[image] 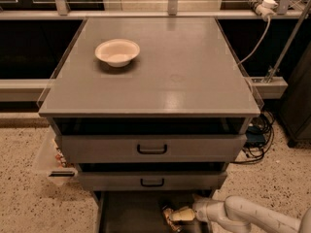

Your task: Pick orange can from bottom drawer and place on counter

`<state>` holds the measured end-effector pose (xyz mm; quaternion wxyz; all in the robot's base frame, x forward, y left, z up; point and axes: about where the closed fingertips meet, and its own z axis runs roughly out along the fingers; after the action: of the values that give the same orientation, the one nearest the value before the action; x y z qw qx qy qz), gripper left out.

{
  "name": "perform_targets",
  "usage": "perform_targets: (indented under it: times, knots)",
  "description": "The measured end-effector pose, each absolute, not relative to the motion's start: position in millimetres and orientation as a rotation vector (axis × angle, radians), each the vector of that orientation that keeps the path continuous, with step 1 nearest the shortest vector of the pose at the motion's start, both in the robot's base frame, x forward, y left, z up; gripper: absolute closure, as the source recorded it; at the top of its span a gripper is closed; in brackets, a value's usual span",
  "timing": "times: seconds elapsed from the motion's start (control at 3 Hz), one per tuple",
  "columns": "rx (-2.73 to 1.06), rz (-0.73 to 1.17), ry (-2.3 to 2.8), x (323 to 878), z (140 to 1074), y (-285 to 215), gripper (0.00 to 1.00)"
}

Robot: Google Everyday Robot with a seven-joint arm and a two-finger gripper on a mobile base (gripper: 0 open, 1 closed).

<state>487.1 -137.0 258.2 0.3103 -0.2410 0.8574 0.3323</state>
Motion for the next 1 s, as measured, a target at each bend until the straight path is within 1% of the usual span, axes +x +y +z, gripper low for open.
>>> perform_targets:
  times: [0.67,1.0]
  knots:
    - [-0.651,0.753,2.225,493,211,-108,0.0]
    - [-0.641,0.713,2.228,486,189,-98,0.0]
